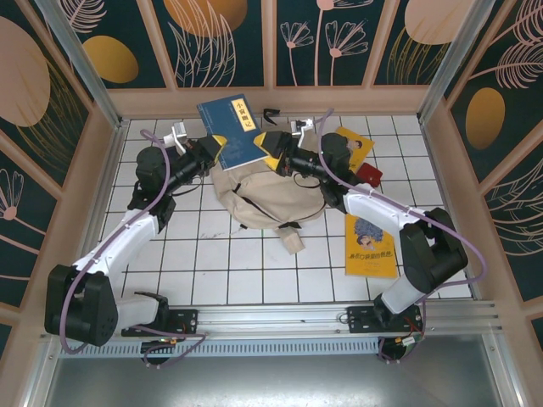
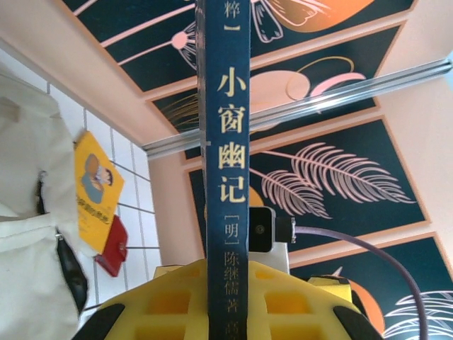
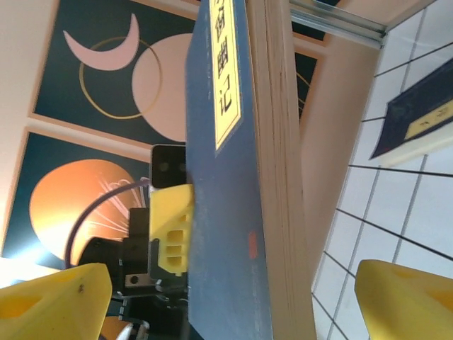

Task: Pack the student bag

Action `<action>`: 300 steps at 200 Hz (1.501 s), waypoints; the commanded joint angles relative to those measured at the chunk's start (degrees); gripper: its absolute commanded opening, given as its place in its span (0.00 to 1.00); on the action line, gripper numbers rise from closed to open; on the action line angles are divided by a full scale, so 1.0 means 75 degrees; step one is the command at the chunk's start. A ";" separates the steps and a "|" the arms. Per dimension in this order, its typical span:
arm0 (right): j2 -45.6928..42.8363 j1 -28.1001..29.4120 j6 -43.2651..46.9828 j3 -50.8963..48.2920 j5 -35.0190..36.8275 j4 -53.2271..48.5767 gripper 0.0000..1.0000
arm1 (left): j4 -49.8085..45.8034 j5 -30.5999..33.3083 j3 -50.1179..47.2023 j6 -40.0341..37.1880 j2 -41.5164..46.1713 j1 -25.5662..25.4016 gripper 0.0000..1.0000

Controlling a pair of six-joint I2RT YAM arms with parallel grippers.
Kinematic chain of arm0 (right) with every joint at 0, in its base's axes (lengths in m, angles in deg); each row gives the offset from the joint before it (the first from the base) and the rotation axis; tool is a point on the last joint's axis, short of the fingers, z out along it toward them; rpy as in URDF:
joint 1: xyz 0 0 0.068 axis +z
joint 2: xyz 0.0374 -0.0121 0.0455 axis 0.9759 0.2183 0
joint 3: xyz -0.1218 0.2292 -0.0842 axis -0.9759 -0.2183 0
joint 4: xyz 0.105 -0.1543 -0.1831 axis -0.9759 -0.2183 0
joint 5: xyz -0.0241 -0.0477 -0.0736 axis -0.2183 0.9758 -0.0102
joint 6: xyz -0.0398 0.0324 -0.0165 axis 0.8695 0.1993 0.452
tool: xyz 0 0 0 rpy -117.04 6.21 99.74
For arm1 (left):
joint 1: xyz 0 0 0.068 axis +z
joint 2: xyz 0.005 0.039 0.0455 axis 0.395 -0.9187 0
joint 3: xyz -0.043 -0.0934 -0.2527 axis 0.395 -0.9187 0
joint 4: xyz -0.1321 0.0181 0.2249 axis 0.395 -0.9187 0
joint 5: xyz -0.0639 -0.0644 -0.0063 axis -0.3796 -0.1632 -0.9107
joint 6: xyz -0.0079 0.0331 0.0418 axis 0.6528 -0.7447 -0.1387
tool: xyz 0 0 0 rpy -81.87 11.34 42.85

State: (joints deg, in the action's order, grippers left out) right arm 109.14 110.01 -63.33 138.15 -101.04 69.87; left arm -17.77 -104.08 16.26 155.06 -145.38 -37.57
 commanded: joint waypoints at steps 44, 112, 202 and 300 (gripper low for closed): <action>0.0244 0.0091 -0.1238 0.0072 -0.0162 0.1913 0.65 | 0.1672 -0.0038 -0.0019 0.0840 -0.0175 -0.0202 0.04; 0.0411 0.0145 -0.1316 0.0298 -0.0035 0.1840 0.31 | 0.1854 0.0009 -0.0048 0.1098 -0.0307 -0.0243 0.05; -0.1095 -0.0468 0.1674 -0.0101 0.1385 -0.2409 0.03 | -0.3188 0.1315 0.1089 -0.2029 -0.0353 -0.0292 0.77; -0.3647 -0.2859 0.4040 -0.1477 0.3302 -0.6483 0.03 | -0.7368 0.4355 0.4561 -0.5790 -0.3594 -0.3387 0.85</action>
State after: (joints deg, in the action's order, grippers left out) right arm 85.67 92.37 -37.35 129.21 -79.90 27.47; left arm -62.22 -78.95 44.08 121.49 -165.55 -57.46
